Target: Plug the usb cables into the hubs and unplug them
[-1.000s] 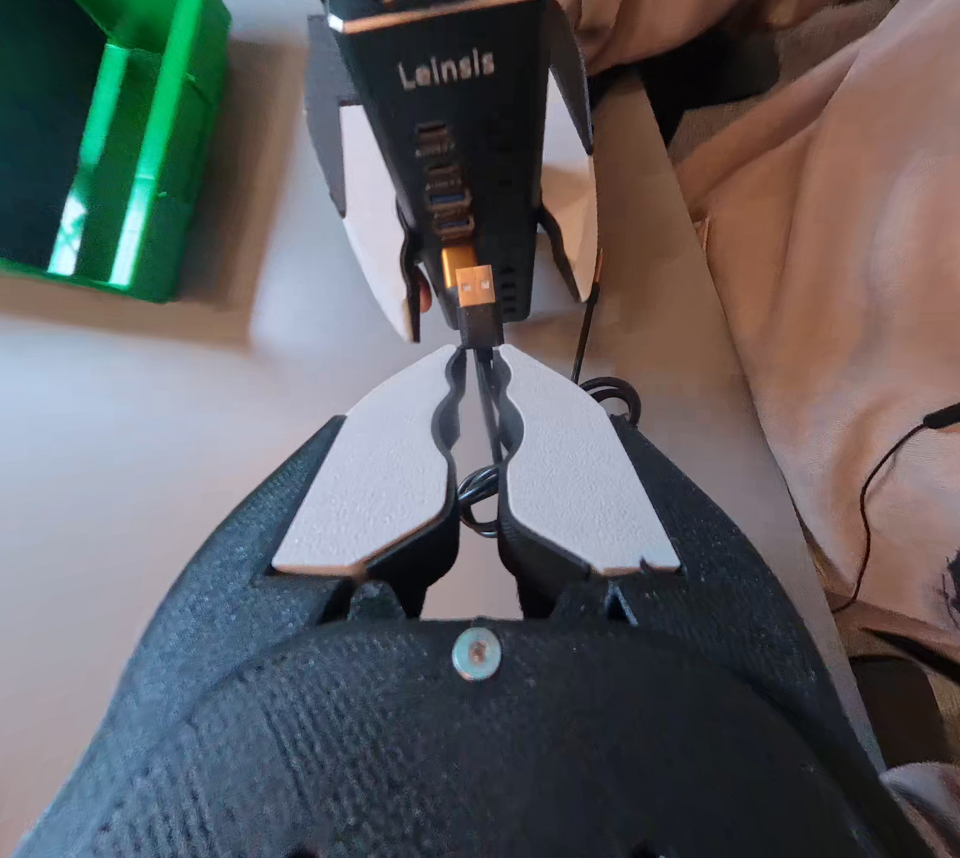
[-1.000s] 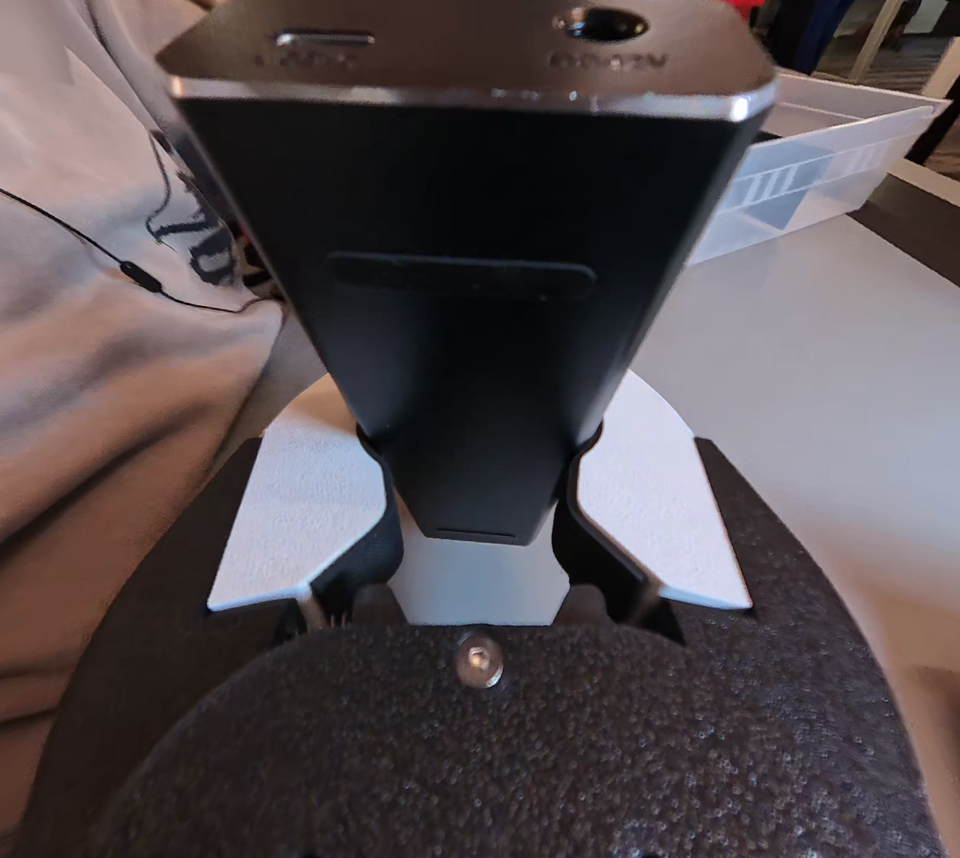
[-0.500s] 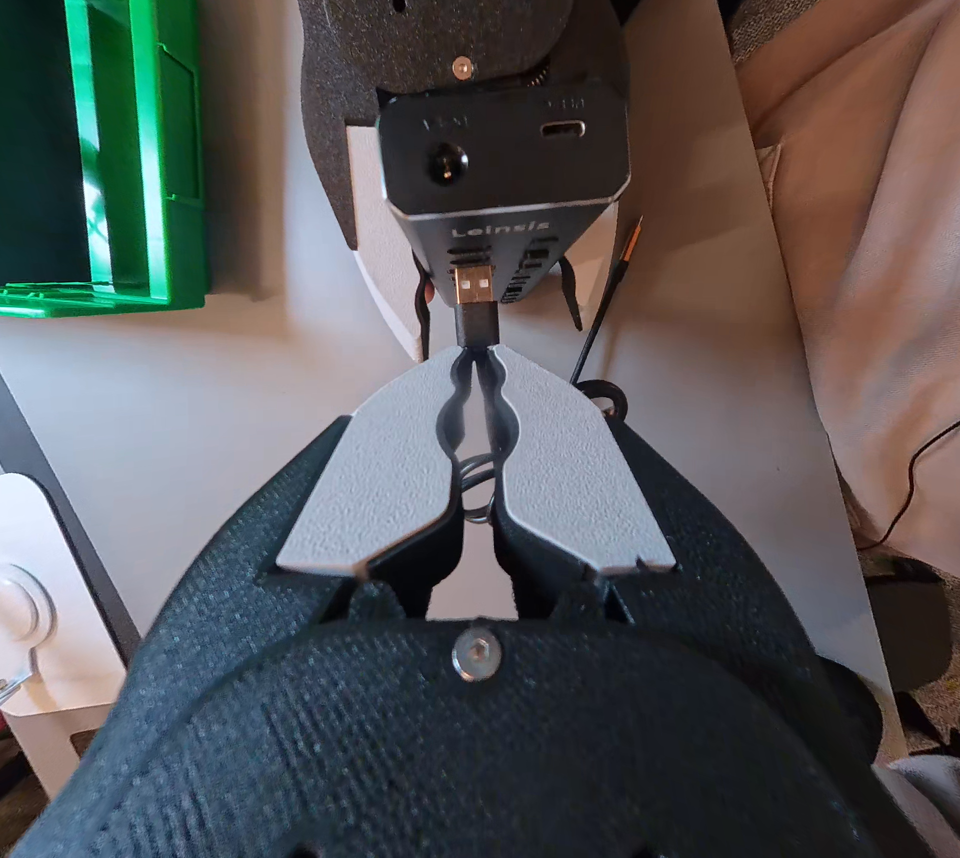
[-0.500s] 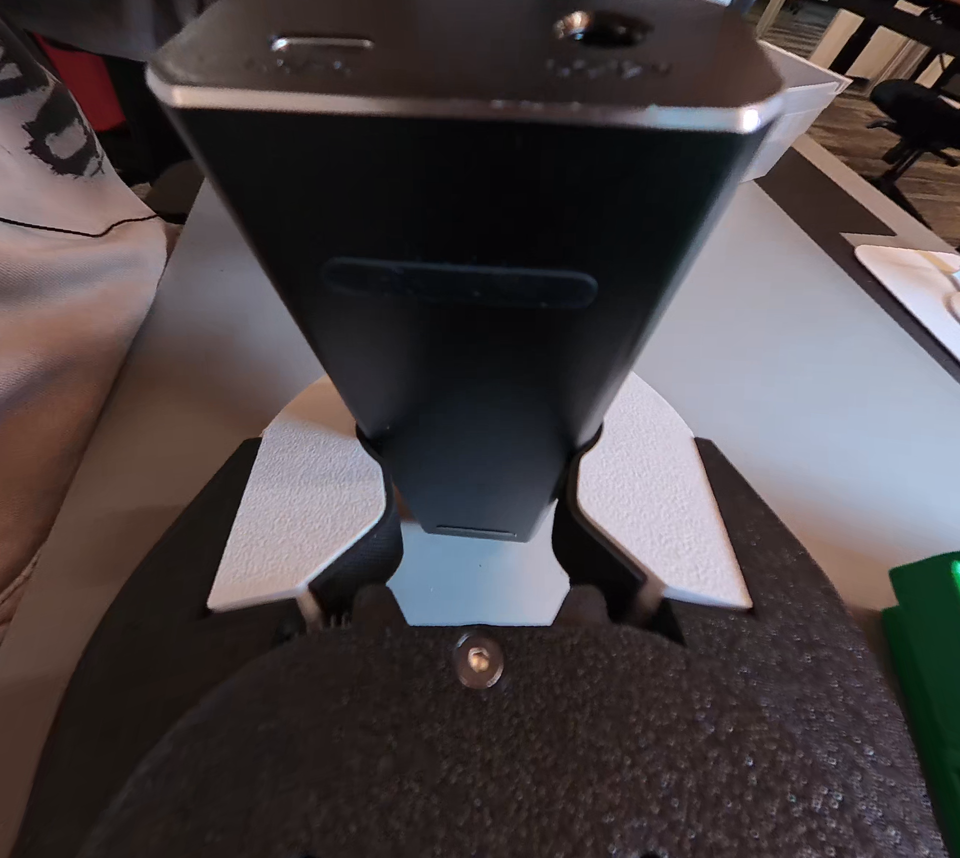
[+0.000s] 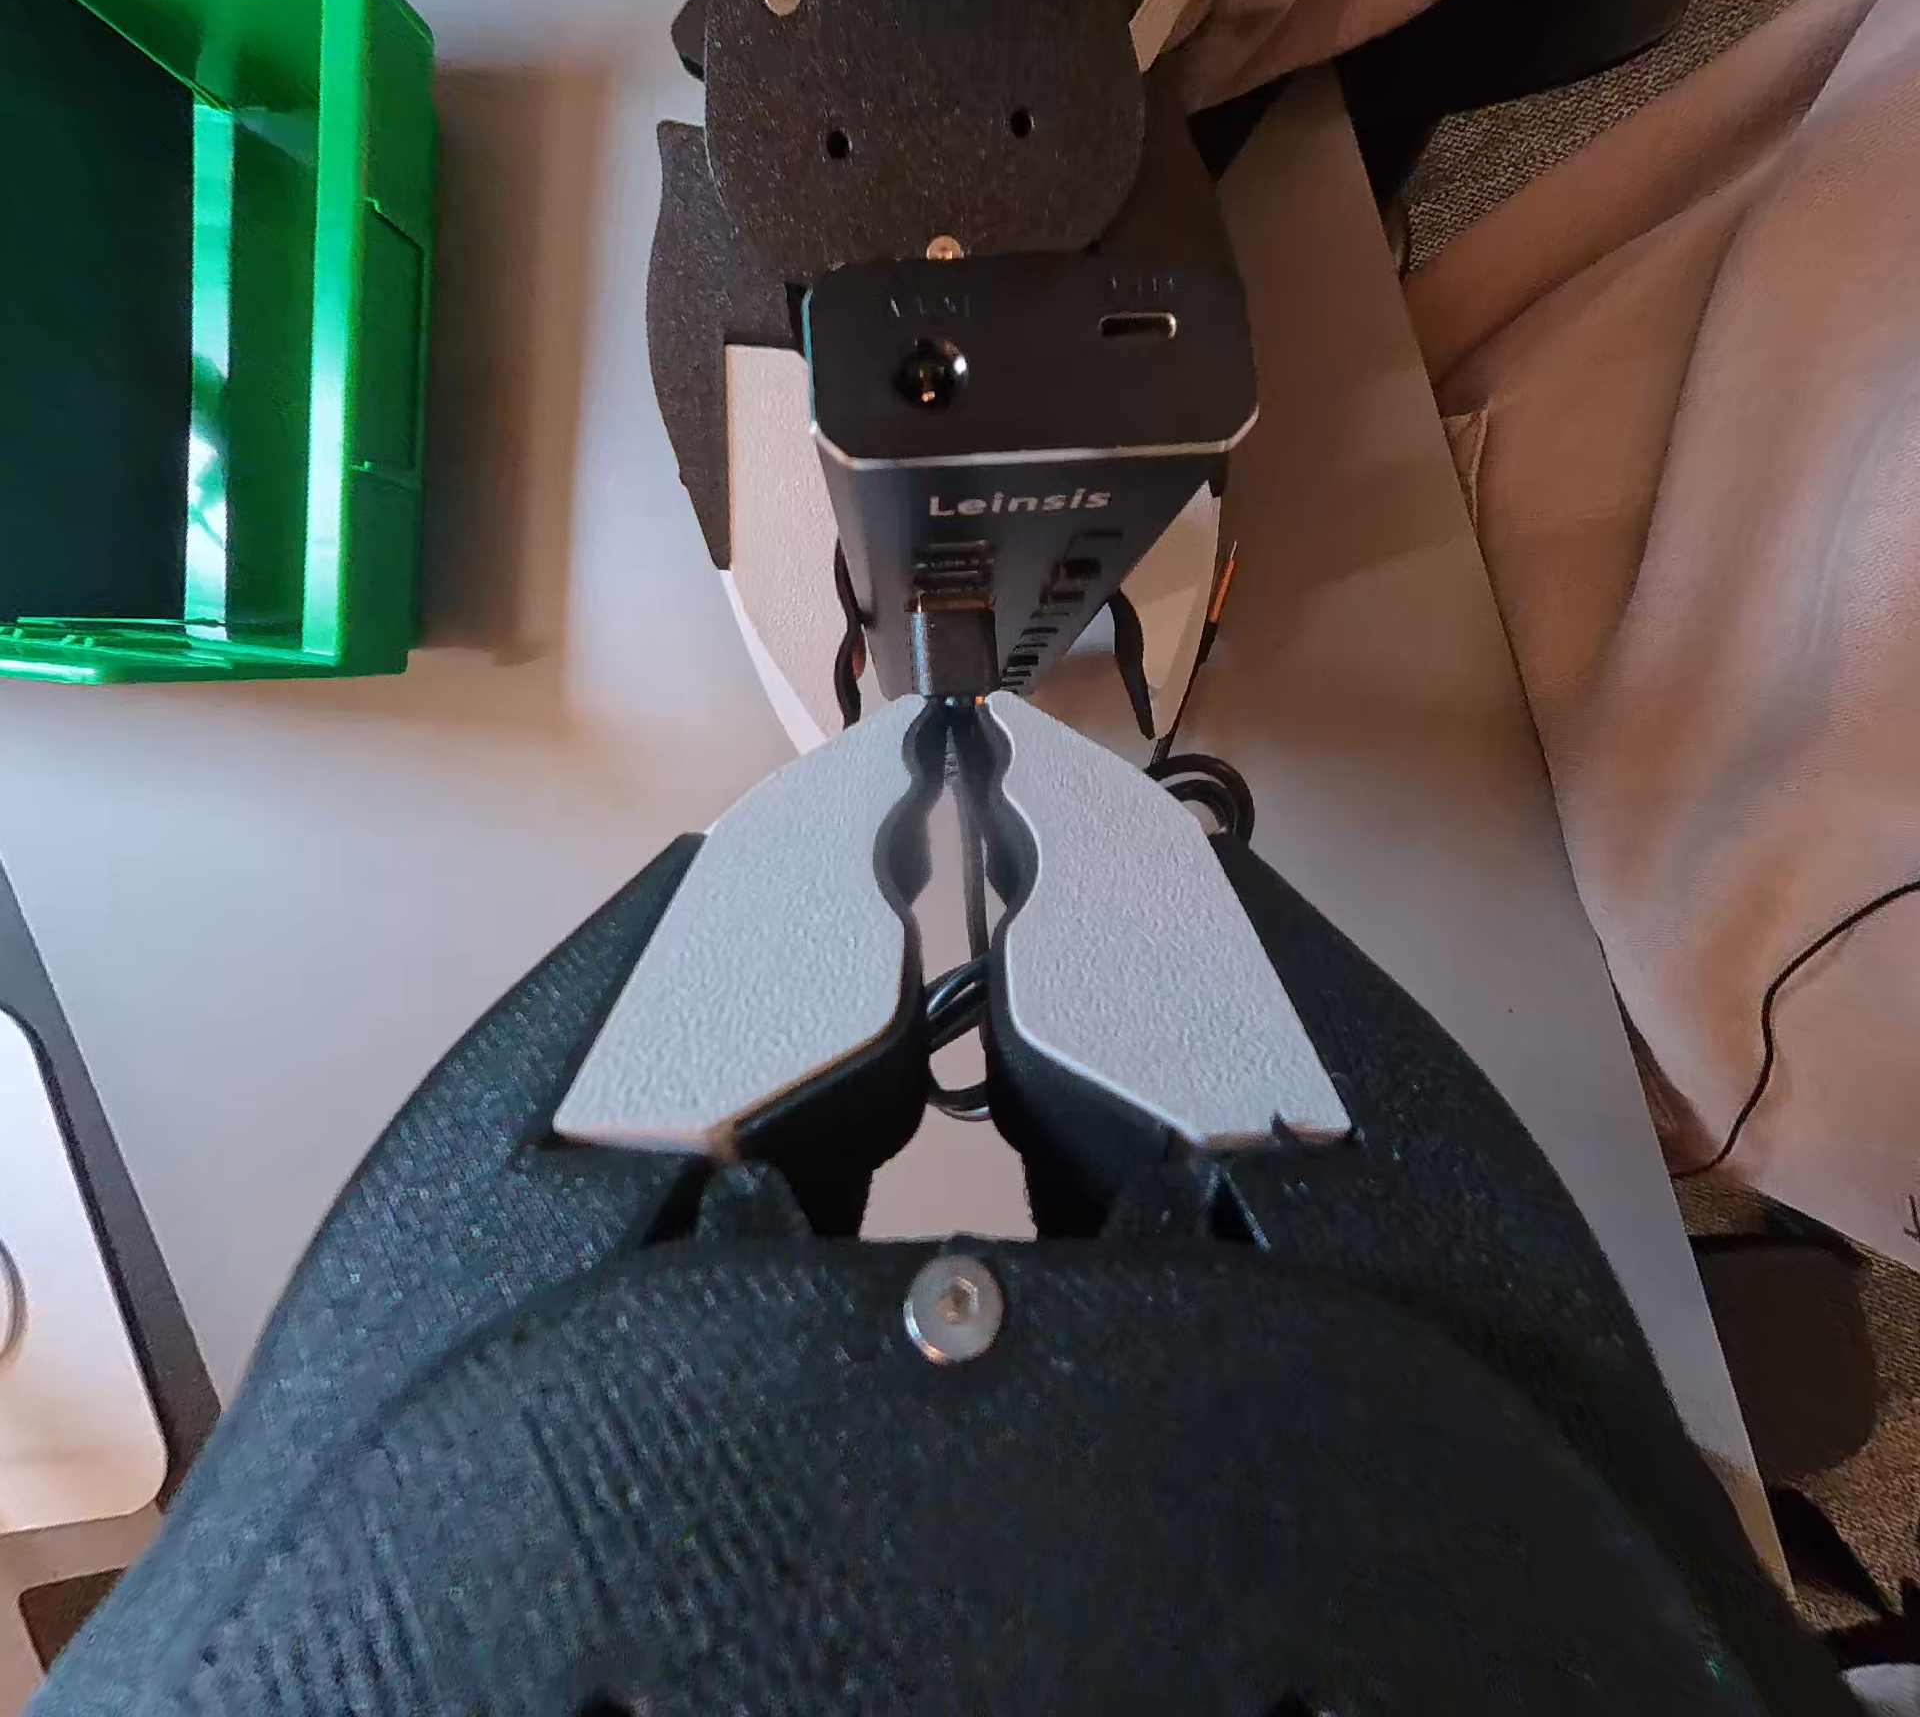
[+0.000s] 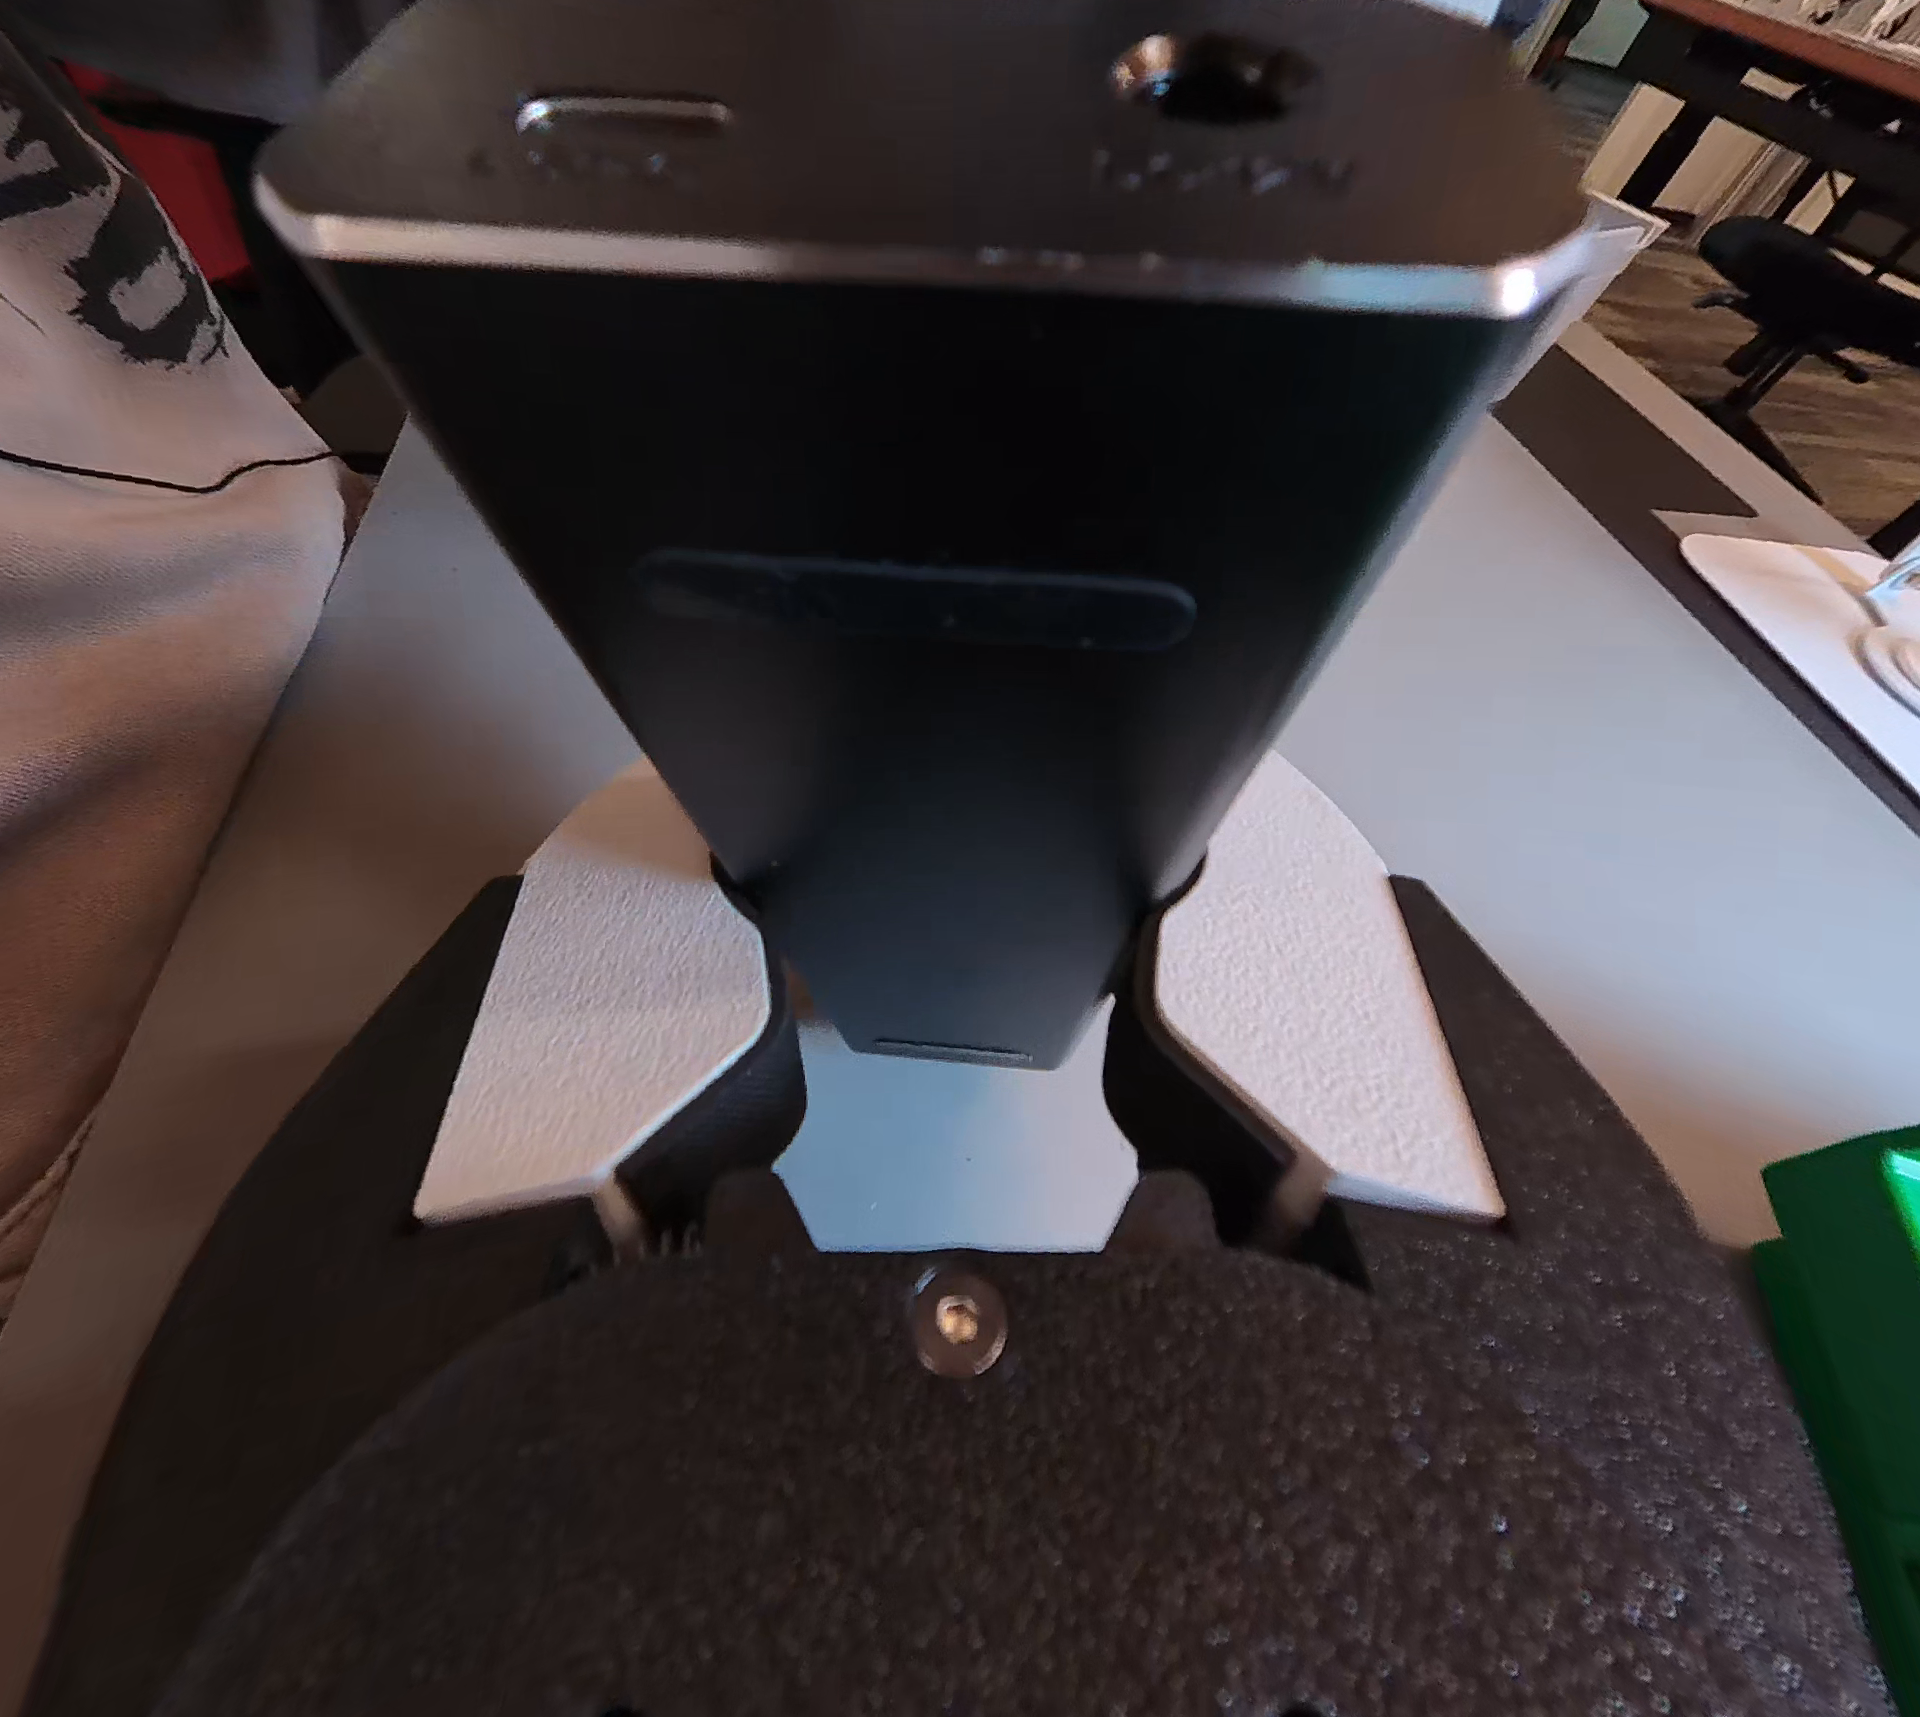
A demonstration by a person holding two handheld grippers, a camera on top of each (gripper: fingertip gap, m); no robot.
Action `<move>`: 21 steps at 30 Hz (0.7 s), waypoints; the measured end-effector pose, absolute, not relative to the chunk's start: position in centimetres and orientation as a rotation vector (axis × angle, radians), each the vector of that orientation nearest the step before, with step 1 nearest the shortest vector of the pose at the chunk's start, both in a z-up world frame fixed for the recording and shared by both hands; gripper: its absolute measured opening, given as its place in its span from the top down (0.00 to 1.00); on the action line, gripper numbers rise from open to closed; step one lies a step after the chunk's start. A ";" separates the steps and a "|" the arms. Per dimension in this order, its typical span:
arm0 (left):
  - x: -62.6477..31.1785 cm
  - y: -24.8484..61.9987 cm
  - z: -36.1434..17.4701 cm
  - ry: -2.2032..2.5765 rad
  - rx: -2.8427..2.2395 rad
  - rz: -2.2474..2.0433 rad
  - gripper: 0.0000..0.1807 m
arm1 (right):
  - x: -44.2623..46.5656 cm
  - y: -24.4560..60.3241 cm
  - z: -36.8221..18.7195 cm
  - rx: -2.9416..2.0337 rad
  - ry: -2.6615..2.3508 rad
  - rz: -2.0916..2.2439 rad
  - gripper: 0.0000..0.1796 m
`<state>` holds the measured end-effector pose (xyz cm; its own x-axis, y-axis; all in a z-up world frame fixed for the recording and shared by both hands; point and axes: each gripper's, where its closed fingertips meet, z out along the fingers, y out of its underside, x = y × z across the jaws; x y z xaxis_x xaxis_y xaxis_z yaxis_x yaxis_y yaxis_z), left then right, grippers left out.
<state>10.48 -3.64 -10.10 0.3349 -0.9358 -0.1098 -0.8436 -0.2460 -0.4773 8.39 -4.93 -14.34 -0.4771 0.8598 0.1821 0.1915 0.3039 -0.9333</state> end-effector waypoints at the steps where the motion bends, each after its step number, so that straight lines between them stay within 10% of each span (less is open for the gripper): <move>1: 10.4 -3.7 -10.2 1.562 -2.153 -0.271 0.97 | 8.4 -4.9 -14.4 -0.937 -1.869 1.191 0.60; 21: 1.4 -2.0 -9.5 0.487 -1.575 -0.900 0.81 | 9.7 -4.6 -6.5 -0.837 -1.453 1.710 0.60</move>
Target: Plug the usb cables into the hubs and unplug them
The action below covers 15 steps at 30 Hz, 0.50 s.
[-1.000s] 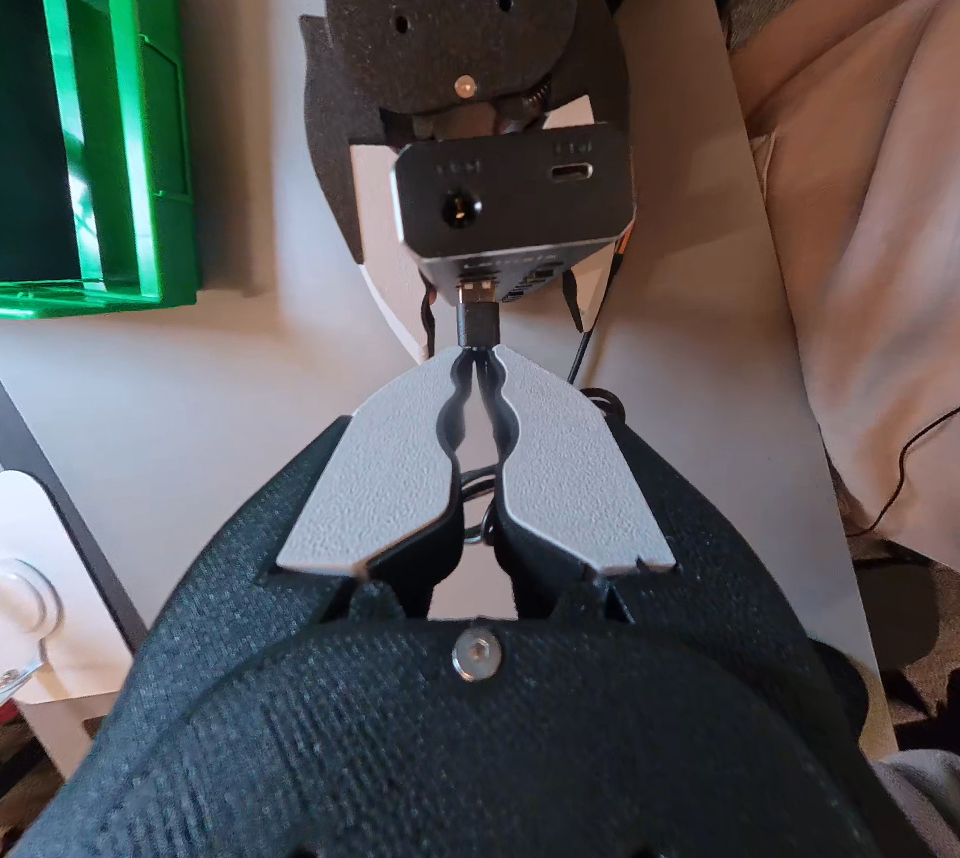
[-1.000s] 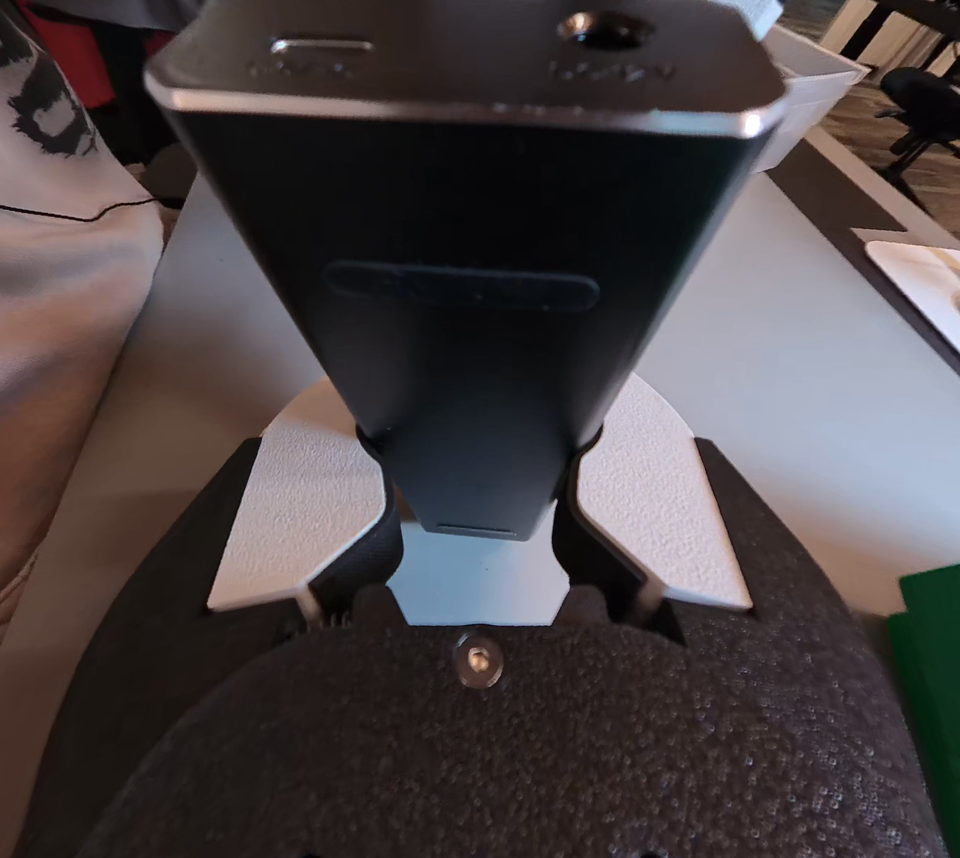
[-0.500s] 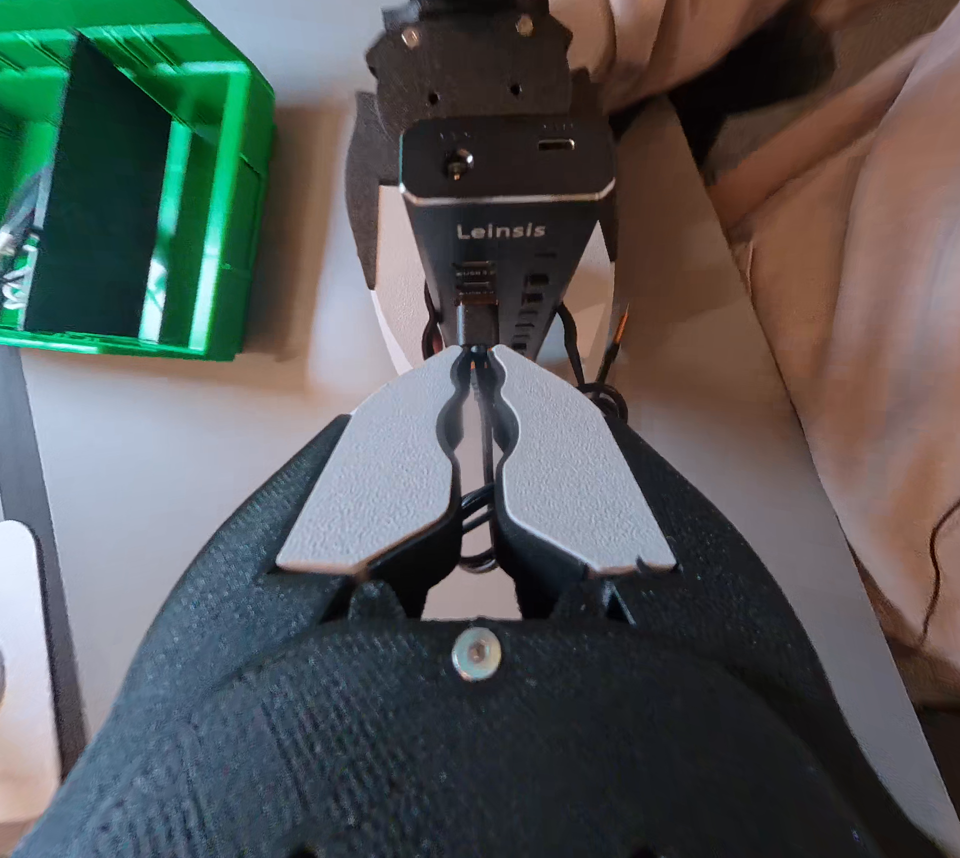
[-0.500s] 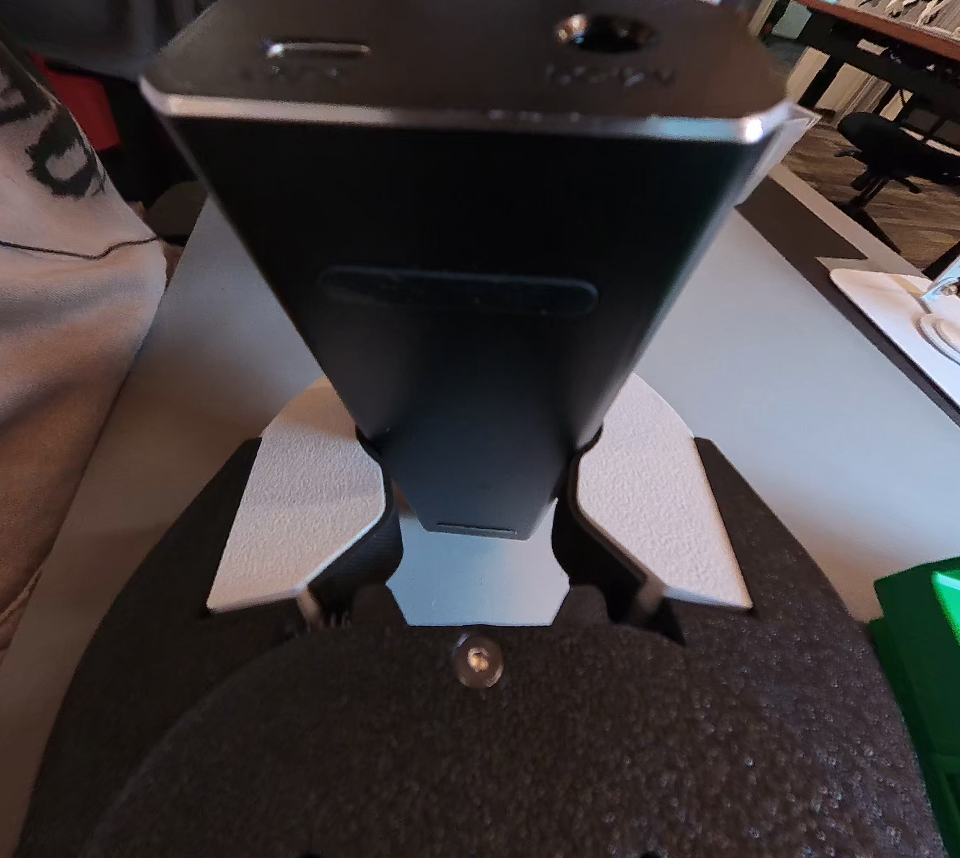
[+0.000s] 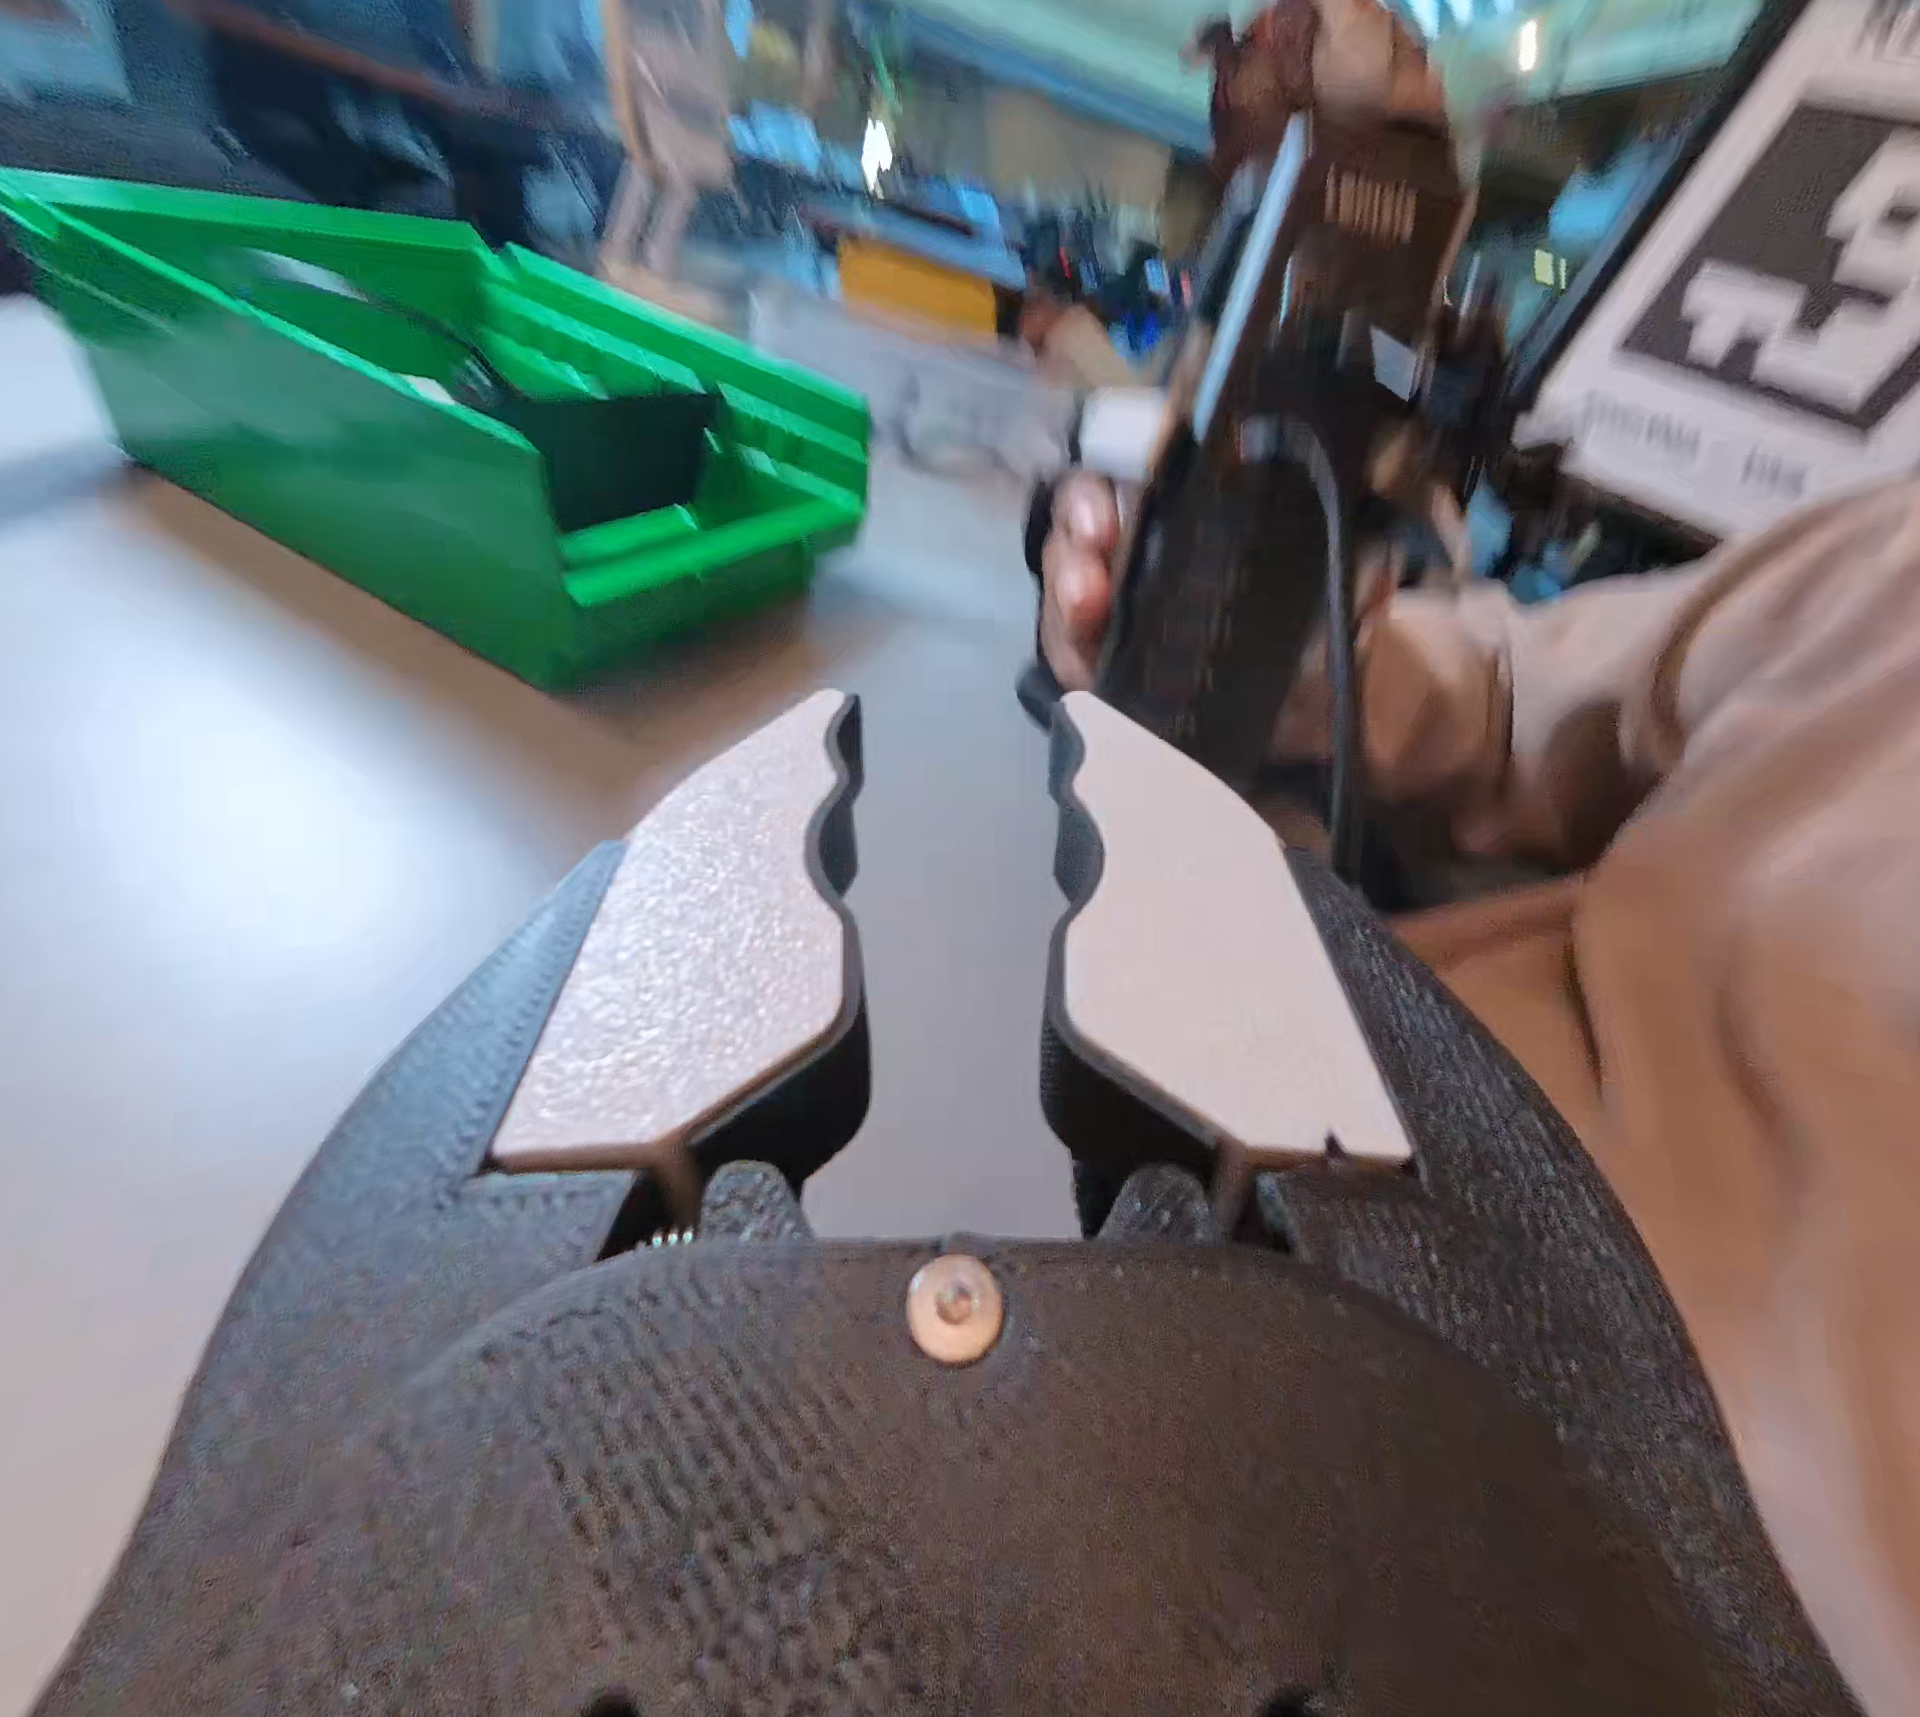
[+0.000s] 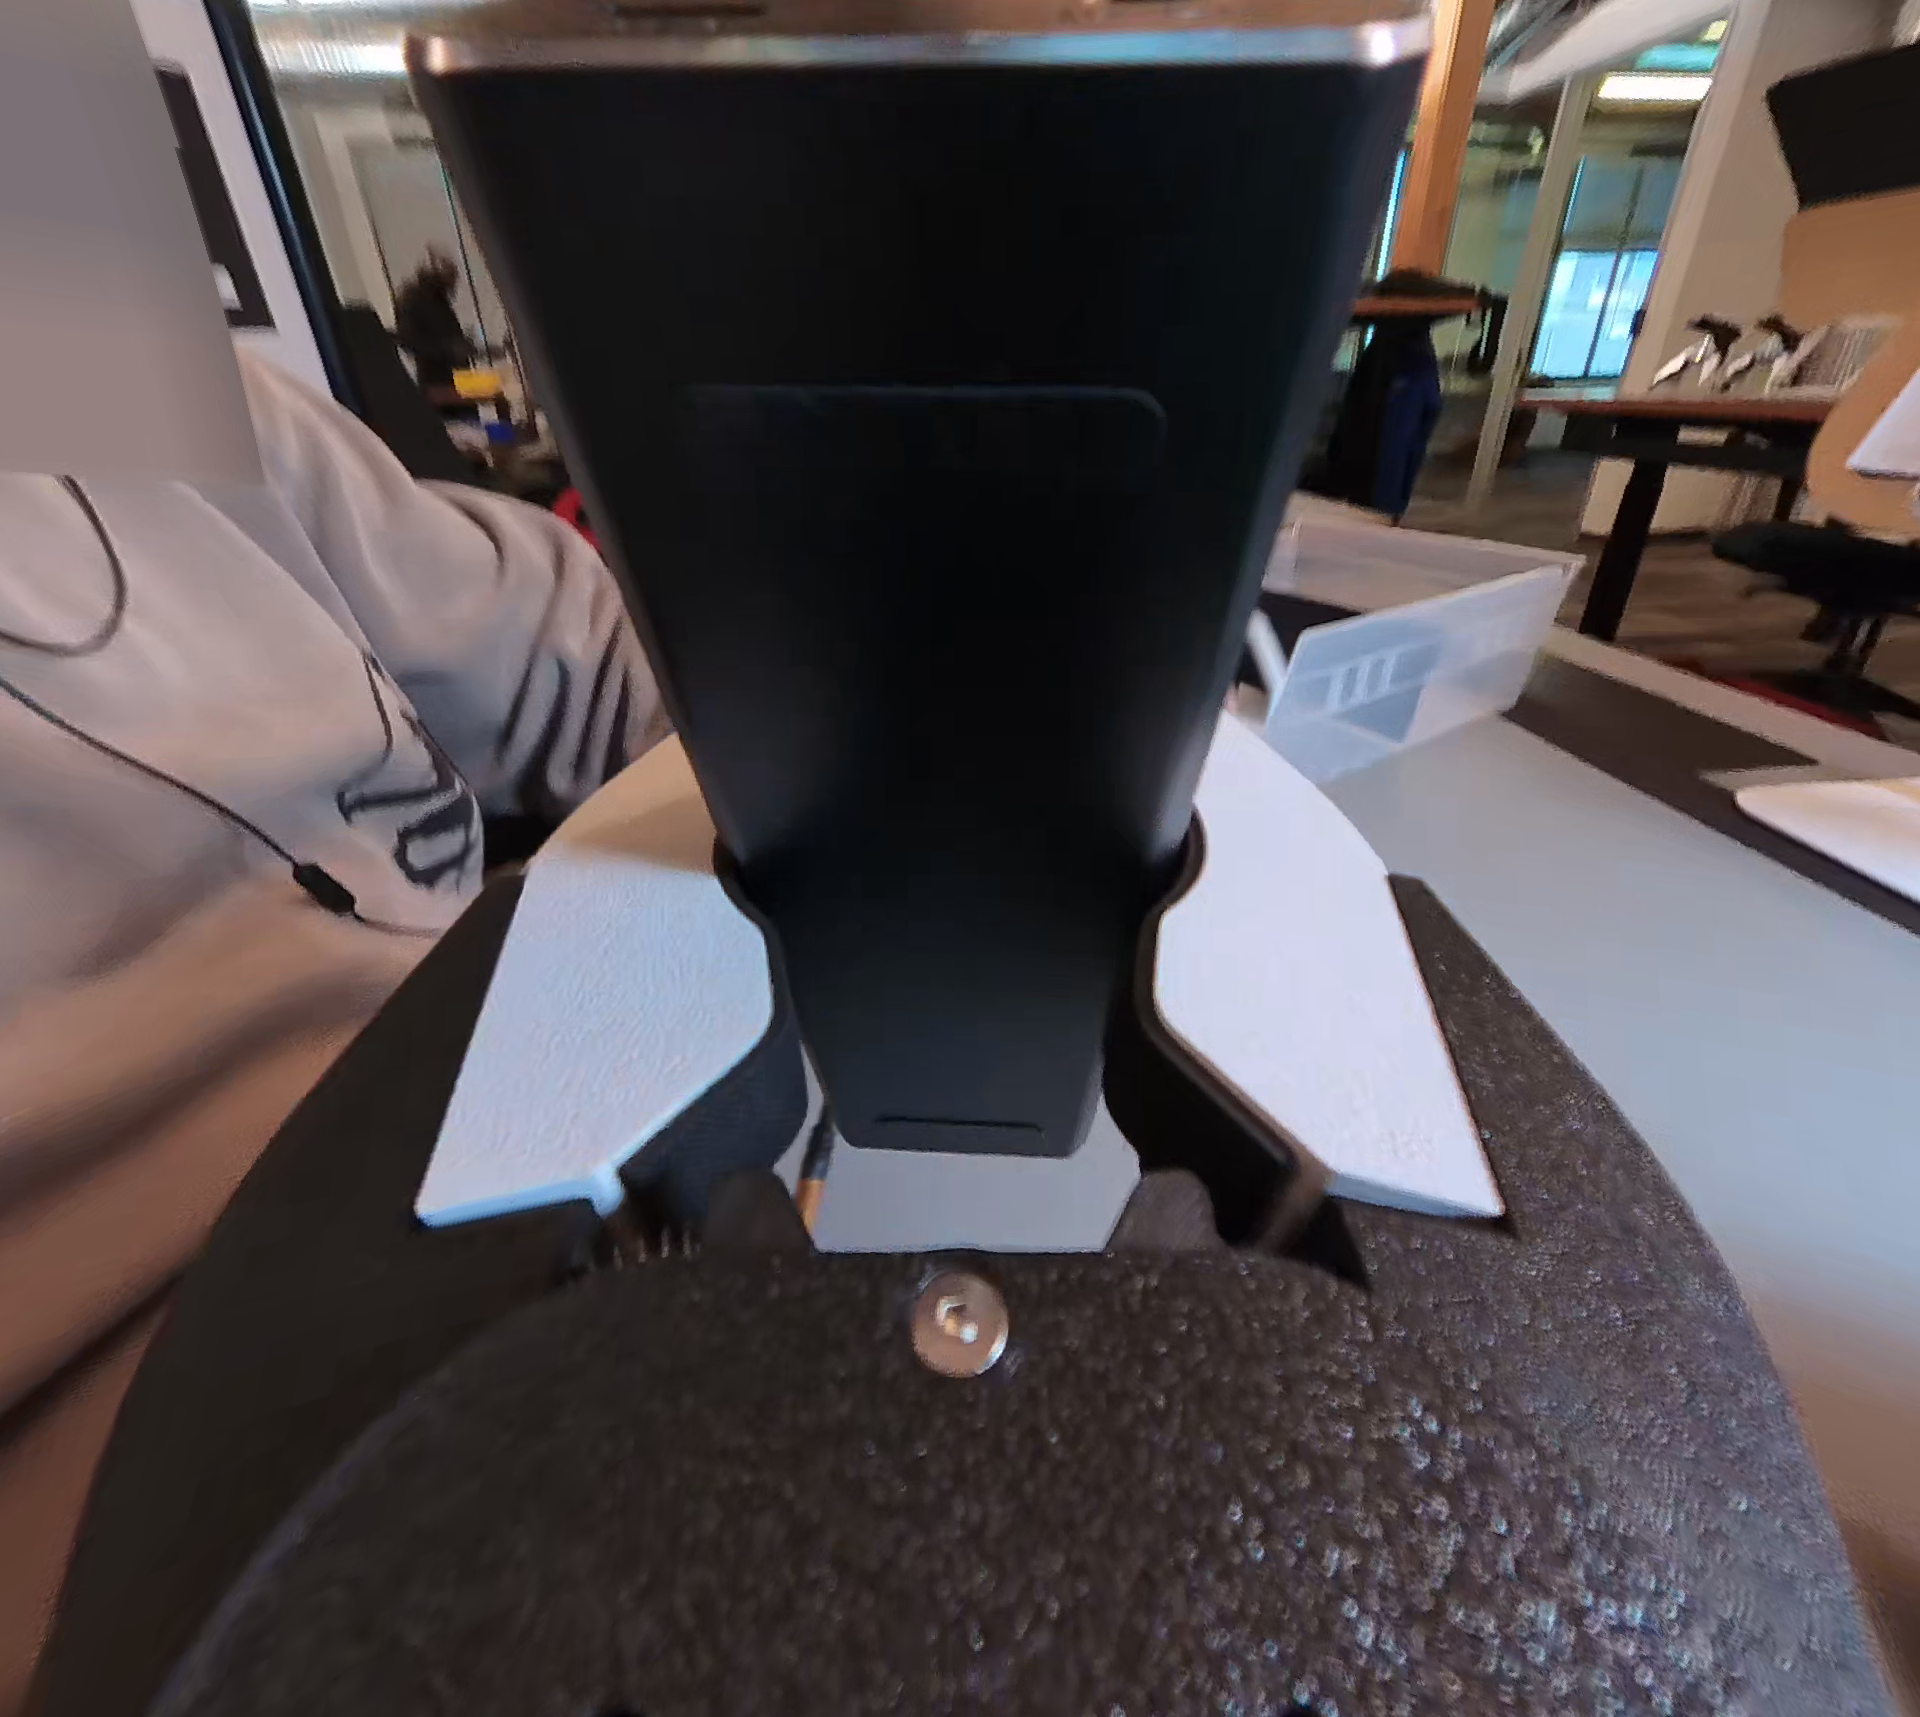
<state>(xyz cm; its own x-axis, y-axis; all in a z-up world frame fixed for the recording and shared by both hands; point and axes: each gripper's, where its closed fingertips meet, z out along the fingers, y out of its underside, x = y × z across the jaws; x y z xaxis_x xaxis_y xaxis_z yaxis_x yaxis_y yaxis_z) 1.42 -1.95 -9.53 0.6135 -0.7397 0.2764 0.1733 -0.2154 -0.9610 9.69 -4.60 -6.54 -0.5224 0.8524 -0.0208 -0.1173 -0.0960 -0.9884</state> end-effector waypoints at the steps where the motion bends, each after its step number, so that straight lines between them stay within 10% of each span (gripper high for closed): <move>1: 2.8 -2.2 -11.0 0.565 -1.627 -0.898 0.77 | 9.8 -4.3 -5.9 -0.824 -1.406 1.736 0.60; 6: 11.4 -3.2 -13.7 0.834 -1.640 -0.897 0.51 | 10.0 -3.5 -4.7 -0.812 -1.274 1.806 0.60; 15: 11.1 -3.2 -12.8 0.979 -1.618 -0.687 0.66 | 8.7 -4.7 -7.4 -0.871 -1.476 1.556 0.60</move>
